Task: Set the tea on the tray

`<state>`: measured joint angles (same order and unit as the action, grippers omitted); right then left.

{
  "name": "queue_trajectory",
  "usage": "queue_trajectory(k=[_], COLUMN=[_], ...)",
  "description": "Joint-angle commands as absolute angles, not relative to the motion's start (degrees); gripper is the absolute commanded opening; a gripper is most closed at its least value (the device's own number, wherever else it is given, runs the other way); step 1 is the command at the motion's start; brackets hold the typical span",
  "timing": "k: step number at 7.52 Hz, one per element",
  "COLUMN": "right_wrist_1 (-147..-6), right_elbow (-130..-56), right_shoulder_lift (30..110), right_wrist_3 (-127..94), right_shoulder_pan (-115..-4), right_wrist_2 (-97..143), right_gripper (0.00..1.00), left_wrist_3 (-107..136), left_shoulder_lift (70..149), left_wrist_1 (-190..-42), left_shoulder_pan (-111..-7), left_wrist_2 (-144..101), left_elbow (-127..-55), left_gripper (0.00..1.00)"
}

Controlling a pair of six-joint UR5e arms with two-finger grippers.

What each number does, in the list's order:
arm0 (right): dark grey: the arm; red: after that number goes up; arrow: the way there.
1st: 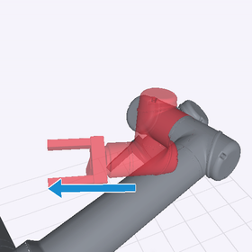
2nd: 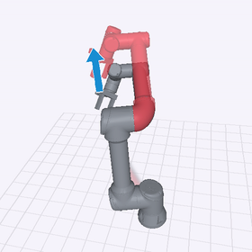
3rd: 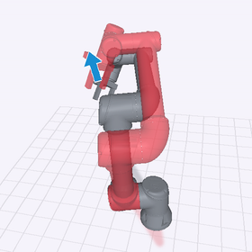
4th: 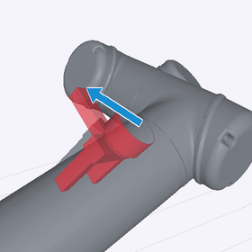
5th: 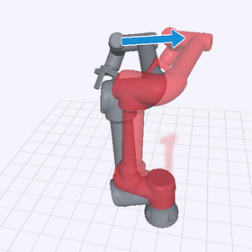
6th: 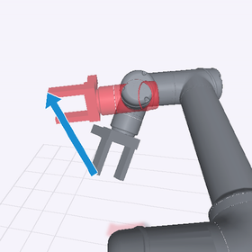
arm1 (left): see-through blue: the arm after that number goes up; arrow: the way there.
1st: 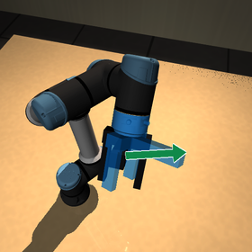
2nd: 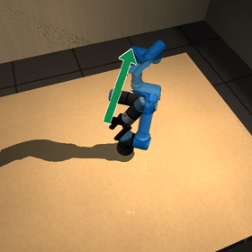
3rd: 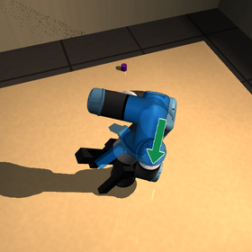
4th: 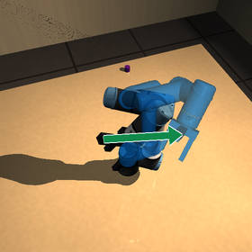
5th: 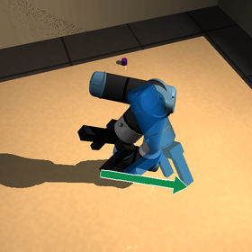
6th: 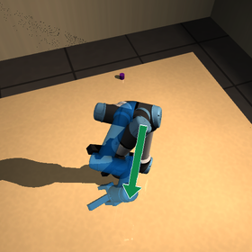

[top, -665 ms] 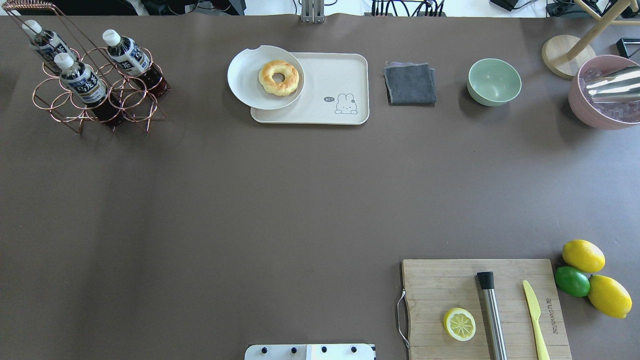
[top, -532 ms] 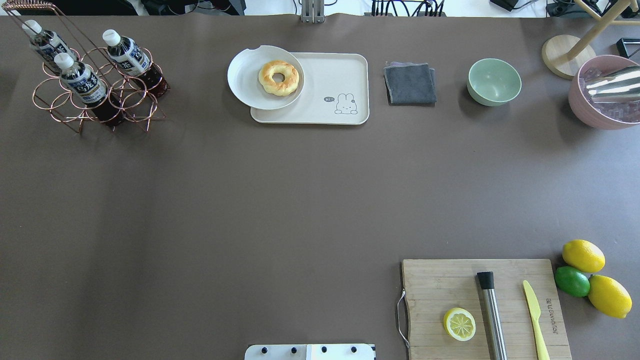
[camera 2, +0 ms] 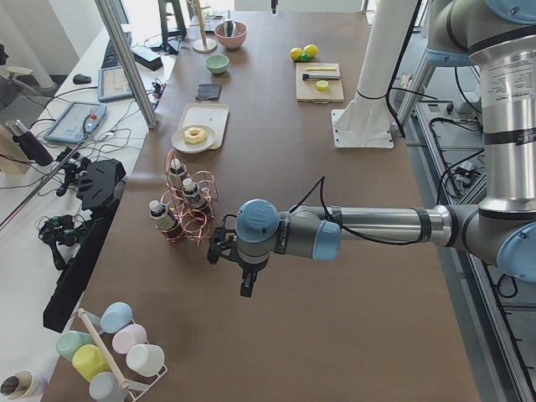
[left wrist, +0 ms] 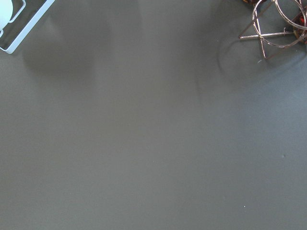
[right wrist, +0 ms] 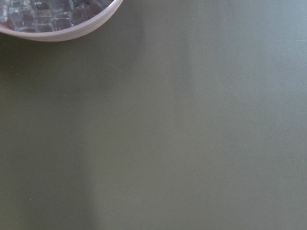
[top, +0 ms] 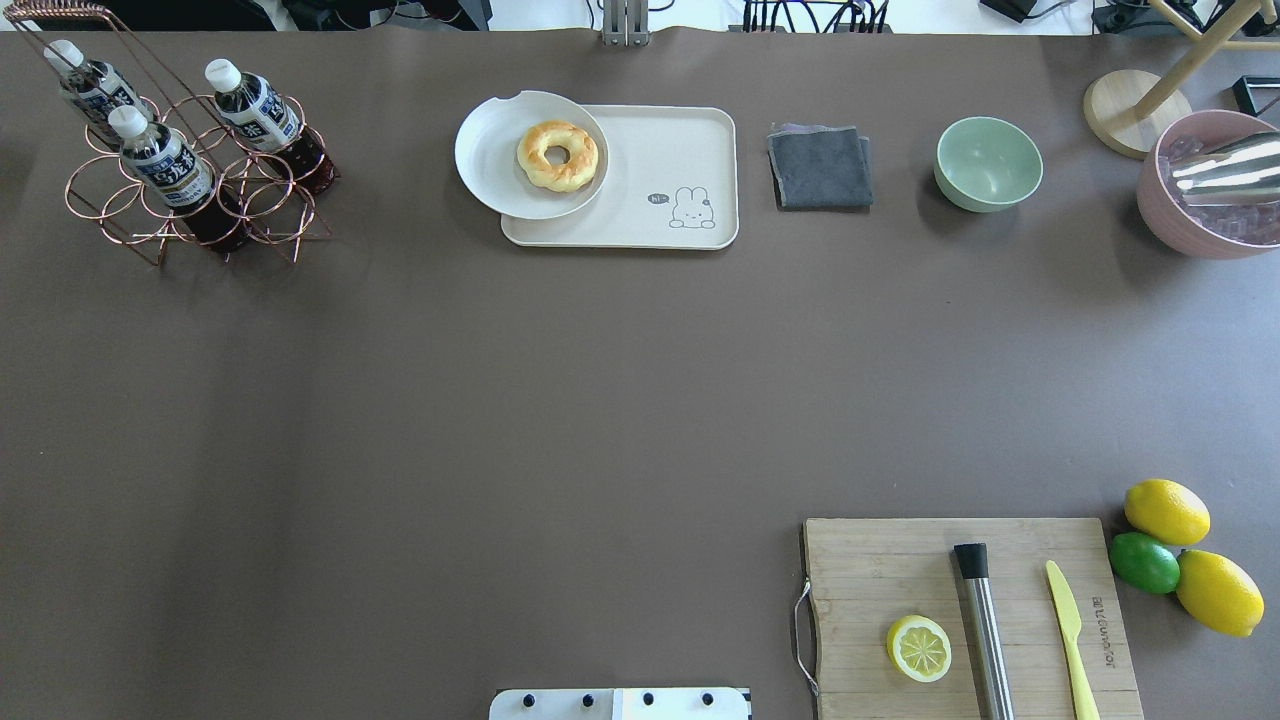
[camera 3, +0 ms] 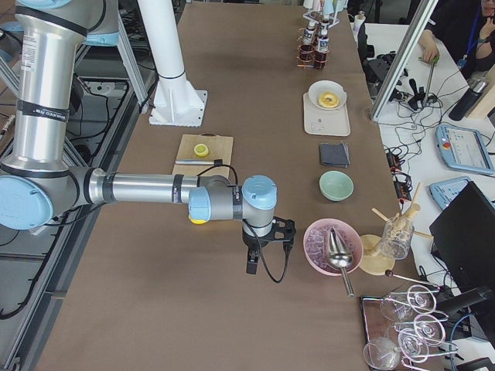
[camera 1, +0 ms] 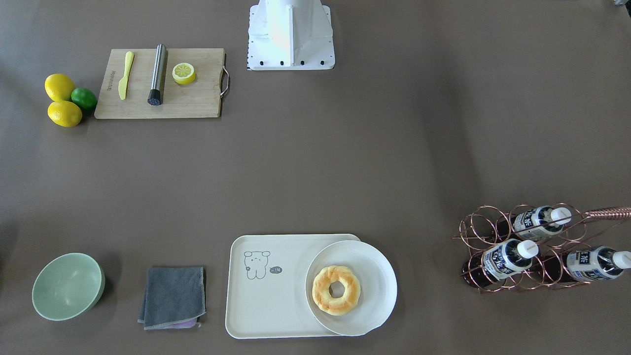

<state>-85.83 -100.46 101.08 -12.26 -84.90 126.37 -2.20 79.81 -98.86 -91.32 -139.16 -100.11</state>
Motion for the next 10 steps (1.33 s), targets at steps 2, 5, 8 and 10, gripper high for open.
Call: queue_trajectory(k=[2, 5, 8, 10], right_wrist_1=[-85.8, -85.8, -85.8, -85.8], right_elbow=[-100.5, -100.5, -100.6, -100.7], right_shoulder_lift=[101.2, 101.3, 101.3, 101.3], right_wrist_3=[-12.2, -12.1, -12.1, -12.1], right_shoulder_pan=[-84.9, -84.9, -84.9, -84.9], right_wrist_2=[126.7, 127.3, 127.3, 127.3], right_gripper=[1.0, 1.0, 1.0, 1.0], left_wrist_3=[-2.1, -1.9, -1.5, -1.4], left_shoulder_lift=[79.9, 79.9, 80.0, 80.4], left_wrist_1=[-99.1, -101.0, -100.9, -100.5], left_shoulder_pan=[-91.3, -91.4, -91.4, -91.4], left_wrist_2=[-139.2, -139.3, -139.3, -139.2], left_elbow=[-100.7, -100.6, -100.6, -100.4], left_gripper=[0.99, 0.99, 0.99, 0.99])
